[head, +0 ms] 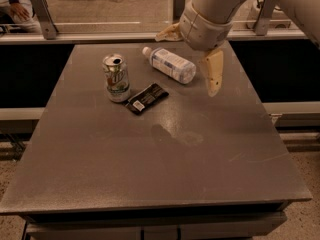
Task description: Move rxbar chocolate near 7up can
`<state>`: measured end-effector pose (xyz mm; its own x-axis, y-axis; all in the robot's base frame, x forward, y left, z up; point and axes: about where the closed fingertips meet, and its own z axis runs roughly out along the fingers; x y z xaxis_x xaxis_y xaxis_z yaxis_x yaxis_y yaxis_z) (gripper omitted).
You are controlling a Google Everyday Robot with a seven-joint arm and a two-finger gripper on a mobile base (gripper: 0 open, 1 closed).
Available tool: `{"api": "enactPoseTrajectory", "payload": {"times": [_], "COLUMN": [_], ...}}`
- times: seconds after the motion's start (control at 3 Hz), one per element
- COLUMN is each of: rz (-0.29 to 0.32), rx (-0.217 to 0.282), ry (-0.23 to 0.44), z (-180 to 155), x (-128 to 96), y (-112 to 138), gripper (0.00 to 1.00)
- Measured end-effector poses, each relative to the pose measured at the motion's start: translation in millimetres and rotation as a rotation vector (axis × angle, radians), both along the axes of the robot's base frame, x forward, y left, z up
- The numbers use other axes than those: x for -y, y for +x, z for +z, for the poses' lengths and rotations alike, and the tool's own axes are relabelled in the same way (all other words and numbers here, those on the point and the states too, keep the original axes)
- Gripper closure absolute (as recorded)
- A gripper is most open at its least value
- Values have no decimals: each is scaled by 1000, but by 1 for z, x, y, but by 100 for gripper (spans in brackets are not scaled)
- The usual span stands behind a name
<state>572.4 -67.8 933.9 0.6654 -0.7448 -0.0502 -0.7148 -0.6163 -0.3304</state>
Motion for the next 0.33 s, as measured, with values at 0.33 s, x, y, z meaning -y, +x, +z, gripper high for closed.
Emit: {"api": "enactPoseTrajectory", "payload": {"times": [0.33], "rz": [0], "rx": [0], "ry": [0], "z": [0], "x": [0], "y": [0], "gripper": [0]}}
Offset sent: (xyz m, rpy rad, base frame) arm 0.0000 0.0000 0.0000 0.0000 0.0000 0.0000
